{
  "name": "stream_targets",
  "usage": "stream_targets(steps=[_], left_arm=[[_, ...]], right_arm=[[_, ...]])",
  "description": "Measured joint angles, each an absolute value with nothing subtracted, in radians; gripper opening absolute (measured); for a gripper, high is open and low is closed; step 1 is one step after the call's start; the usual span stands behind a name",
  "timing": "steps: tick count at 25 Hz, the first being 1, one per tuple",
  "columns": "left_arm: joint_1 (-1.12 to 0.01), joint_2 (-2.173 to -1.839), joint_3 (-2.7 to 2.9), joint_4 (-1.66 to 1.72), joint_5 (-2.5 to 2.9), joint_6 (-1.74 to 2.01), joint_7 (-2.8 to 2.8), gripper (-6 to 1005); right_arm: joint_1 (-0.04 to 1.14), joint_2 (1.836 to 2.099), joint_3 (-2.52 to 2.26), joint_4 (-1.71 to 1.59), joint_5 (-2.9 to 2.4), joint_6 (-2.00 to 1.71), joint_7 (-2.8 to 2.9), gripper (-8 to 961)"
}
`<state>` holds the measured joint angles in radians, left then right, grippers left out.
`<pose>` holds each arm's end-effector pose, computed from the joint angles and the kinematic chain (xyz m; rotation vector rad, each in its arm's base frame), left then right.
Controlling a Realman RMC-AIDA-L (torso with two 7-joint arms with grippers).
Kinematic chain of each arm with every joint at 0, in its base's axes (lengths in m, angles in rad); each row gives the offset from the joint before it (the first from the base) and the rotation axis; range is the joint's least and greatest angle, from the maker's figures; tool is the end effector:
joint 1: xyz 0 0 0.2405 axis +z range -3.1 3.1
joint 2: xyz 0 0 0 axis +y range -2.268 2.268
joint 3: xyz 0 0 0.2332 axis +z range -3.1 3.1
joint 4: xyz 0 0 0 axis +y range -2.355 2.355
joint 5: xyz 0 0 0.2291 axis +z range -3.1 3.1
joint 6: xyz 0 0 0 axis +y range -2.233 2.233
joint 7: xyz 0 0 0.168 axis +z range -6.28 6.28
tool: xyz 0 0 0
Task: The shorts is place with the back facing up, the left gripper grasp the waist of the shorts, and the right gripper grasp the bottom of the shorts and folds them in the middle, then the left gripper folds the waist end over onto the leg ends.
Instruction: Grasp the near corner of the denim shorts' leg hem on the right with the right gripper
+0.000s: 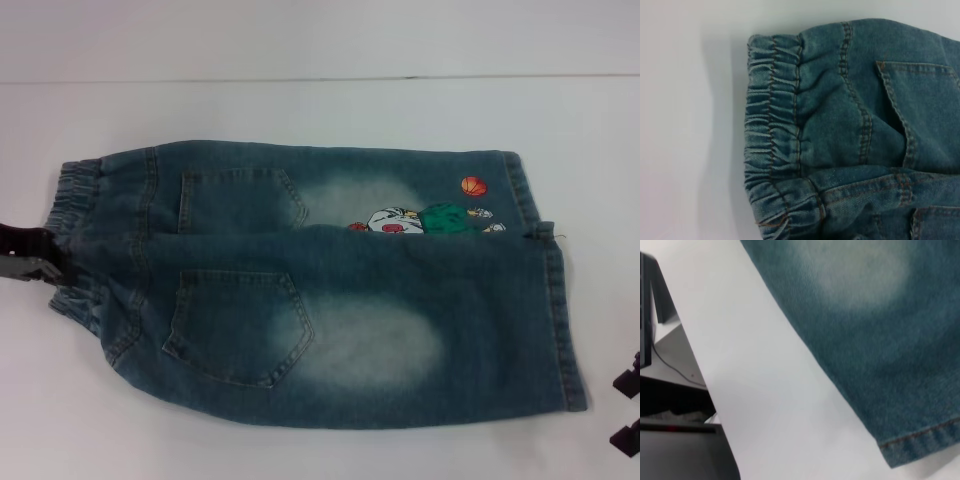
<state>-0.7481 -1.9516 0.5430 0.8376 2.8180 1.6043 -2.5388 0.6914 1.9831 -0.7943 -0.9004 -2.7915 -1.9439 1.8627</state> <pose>-0.2953 0.3784 0.0760 -2.1144 -1.8005 0.1588 0.2741 0.3129 0.0499 2.8103 -0.9912 0.5648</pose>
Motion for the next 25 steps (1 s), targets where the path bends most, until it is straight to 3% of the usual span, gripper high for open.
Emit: stream_targets(steps=[25], left_arm=[[-0.746, -1.954, 0.542, 0.828, 2.807, 1.591, -2.532, 66]], right_arm=[[0.749, 2.02, -0.886, -0.806, -2.797, -1.84, 1.886, 945]])
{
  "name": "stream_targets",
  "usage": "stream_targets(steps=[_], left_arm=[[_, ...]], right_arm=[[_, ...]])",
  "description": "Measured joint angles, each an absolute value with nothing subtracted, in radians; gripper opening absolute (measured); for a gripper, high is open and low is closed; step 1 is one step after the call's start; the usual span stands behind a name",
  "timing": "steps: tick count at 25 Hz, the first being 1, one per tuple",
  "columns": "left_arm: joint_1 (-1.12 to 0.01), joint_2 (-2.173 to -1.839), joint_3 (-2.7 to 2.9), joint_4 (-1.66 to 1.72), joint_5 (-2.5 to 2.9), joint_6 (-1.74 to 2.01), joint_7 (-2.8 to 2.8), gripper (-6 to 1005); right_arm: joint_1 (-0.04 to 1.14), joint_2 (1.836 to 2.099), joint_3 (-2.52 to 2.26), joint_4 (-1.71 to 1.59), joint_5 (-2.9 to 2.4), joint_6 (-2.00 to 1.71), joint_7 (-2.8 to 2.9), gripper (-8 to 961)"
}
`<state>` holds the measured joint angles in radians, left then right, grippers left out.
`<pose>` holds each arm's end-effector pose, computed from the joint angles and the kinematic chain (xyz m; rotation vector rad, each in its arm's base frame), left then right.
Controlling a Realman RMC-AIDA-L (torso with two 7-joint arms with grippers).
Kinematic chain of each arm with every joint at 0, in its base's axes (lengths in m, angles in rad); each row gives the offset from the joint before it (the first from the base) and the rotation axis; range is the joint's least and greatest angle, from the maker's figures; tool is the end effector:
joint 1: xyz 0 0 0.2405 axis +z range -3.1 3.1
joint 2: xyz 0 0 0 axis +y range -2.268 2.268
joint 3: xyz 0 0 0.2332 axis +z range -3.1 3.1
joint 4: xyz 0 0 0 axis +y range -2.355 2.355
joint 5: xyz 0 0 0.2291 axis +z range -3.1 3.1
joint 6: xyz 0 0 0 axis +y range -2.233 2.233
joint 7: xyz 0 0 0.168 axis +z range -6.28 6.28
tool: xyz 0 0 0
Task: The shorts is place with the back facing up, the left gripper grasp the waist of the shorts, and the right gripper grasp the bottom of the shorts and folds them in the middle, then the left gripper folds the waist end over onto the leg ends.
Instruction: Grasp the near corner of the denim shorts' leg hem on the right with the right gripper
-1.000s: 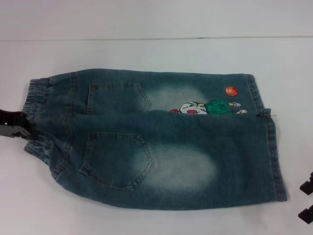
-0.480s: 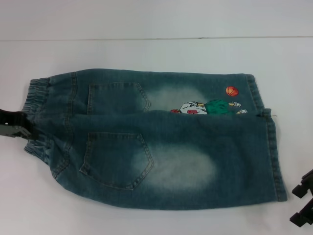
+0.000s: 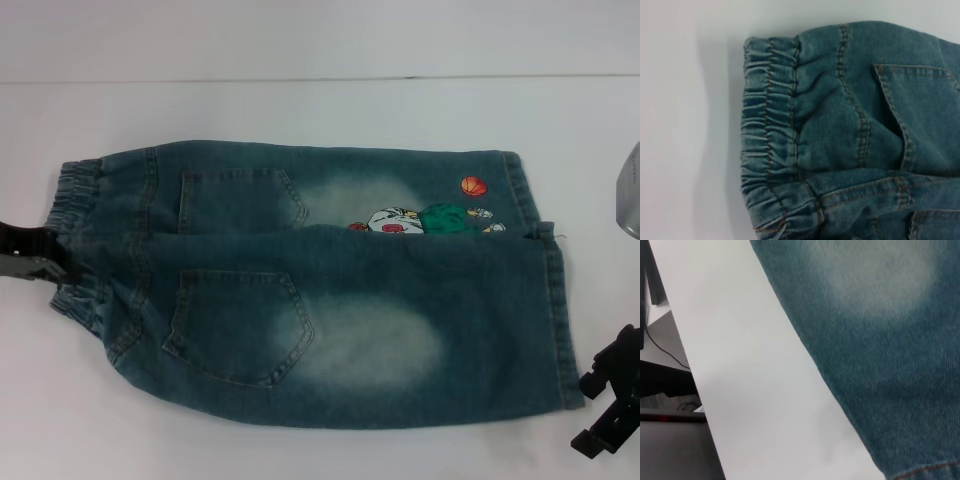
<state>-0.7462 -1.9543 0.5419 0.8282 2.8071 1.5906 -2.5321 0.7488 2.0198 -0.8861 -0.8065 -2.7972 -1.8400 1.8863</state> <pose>-0.2957 0.3792 0.0729 -2.1193 -1.7978 0.1421 0.2647 0.3224 0.0137 2.7947 -0.9006 0.6471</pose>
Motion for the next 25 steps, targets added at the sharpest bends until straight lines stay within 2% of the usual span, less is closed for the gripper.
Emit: stream_targets(steps=[10, 16, 25], left_arm=[[-0.74, -1.954, 0.541, 0.828, 2.802, 1.591, -2.528, 66], [-0.739, -1.955, 0.543, 0.828, 2.798, 1.591, -2.525, 67], [-0.738, -1.956, 0.547, 0.827, 2.794, 1.591, -2.524, 66]], right_arm=[[0.757, 2.022, -0.877, -0.805, -2.767, -1.837, 1.882, 943], [0.762, 2.034, -0.887, -0.796, -2.766, -1.819, 1.88, 942], [0.786, 2.021, -0.89, -0.712, -2.77, -1.766, 1.884, 552]])
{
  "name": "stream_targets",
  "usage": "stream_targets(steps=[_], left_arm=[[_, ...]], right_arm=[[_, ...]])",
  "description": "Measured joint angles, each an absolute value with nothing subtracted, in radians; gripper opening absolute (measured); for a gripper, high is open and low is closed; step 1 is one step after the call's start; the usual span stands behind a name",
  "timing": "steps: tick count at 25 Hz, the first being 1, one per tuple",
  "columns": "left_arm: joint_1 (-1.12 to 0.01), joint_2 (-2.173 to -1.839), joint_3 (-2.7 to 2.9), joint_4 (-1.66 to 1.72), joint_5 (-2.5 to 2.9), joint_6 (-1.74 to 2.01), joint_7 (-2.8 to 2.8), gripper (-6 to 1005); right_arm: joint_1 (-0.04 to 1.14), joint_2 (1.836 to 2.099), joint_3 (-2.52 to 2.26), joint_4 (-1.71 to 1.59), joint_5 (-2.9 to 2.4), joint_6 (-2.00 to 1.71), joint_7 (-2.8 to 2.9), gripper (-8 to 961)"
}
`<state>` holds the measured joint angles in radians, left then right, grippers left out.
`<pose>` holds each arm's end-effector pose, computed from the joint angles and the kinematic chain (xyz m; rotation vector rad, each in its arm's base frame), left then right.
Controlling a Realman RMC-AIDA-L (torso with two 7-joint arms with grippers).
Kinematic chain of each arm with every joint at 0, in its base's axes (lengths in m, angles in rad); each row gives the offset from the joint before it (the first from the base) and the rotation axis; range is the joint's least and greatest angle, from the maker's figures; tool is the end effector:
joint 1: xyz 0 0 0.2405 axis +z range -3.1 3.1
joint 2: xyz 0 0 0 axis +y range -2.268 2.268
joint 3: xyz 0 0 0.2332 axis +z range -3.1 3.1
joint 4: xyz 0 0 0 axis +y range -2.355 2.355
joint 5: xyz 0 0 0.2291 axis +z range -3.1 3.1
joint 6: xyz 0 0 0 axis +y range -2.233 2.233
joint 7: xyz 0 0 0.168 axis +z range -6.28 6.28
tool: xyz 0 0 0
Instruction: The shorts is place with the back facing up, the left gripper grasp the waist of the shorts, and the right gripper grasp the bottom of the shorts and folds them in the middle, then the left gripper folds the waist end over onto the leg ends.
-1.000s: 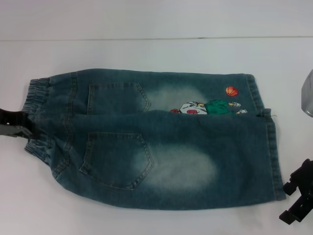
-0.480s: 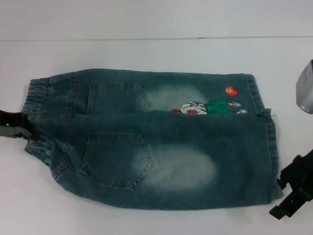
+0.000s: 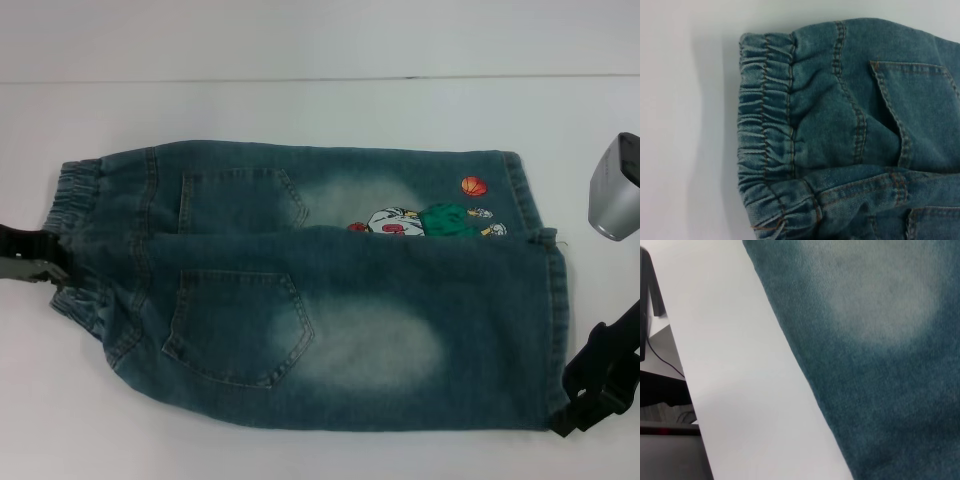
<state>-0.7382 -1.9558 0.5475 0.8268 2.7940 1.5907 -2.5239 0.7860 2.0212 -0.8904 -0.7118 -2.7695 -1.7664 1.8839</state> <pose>-0.2965 0.3774 0.0711 -2.1299 -1.7975 0.1356 0.2615 0.3284 -0.0045 2.8029 -0.8873 0.6060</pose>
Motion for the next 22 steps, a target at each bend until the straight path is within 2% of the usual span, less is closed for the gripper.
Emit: stream_targets(steps=[4, 16, 22], left_arm=[[-0.741, -1.956, 0.548, 0.827, 2.793, 1.591, -2.523, 67], [-0.746, -1.949, 0.544, 0.827, 2.793, 1.588, -2.523, 66], [-0.747, -1.933, 0.54, 0.837, 2.769, 1.603, -2.531, 67]], right_arm=[[0.788, 2.021, -0.891, -0.715, -2.77, -1.765, 1.884, 353], [0.79, 2.009, -0.878, -0.723, -2.766, -1.763, 1.879, 122], [0.771, 1.976, -0.718, -0.715, -2.748, -1.768, 1.81, 43]])
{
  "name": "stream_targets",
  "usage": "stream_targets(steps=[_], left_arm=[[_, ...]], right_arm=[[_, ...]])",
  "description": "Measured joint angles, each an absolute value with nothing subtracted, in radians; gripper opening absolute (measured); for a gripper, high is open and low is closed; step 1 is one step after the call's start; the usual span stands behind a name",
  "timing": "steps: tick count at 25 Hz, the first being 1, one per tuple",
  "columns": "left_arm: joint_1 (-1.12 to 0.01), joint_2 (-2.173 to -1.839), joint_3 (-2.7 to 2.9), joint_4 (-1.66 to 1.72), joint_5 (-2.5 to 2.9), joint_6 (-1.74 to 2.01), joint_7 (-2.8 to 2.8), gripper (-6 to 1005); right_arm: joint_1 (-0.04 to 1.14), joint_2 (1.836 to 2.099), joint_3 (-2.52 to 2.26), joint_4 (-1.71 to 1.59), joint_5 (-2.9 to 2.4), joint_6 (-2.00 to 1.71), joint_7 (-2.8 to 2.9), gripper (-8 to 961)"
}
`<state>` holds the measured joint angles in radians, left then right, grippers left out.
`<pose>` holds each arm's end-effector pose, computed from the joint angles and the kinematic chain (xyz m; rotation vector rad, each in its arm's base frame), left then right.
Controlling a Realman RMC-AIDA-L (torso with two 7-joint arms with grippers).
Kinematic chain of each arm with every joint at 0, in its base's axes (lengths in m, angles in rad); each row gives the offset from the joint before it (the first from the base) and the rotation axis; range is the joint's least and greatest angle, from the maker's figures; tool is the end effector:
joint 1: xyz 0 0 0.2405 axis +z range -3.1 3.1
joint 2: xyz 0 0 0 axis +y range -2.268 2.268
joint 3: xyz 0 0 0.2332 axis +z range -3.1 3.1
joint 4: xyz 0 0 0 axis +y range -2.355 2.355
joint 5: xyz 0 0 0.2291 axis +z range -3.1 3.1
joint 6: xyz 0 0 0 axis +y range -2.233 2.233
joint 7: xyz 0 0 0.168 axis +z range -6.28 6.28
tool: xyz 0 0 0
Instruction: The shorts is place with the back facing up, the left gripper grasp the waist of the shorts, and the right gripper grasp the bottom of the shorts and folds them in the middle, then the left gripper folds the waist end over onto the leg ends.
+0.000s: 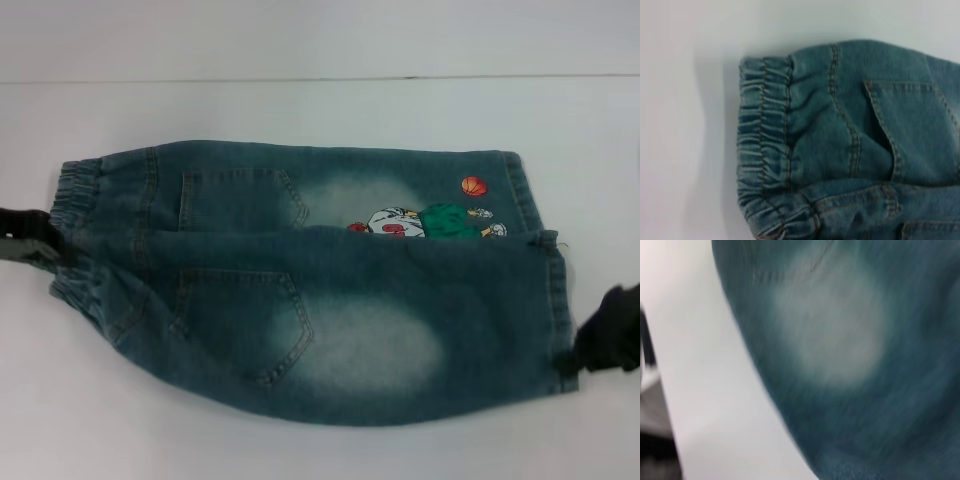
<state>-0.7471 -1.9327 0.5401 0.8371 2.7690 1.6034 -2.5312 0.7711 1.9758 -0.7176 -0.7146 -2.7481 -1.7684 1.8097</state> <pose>-0.2909 0.3839 0.0836 -2.1245 -1.7833 0.0951 0.2688 0.3401 0.0222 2.9087 -0.9544 0.3975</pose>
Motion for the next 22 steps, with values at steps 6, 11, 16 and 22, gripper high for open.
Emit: stream_targets(steps=[6, 11, 16, 22], left_arm=[[-0.747, -1.922, 0.523, 0.86, 2.727, 1.592, -2.533, 67], [-0.748, -1.917, 0.487, 0.861, 2.714, 1.553, -2.536, 66], [-0.75, -1.917, 0.445, 0.859, 2.675, 1.504, -2.538, 66], [-0.735, -1.926, 0.428, 0.852, 2.627, 1.414, -2.55, 66]], right_arm=[[0.712, 1.931, -0.536, -0.688, -2.618, -1.734, 1.745, 42], [0.66, 1.912, -0.517, -0.643, -2.452, -1.644, 1.743, 41], [0.635, 1.905, -0.515, -0.572, -2.328, -1.525, 1.715, 40], [0.635, 1.917, -0.515, -0.512, -2.223, -1.373, 1.688, 37]])
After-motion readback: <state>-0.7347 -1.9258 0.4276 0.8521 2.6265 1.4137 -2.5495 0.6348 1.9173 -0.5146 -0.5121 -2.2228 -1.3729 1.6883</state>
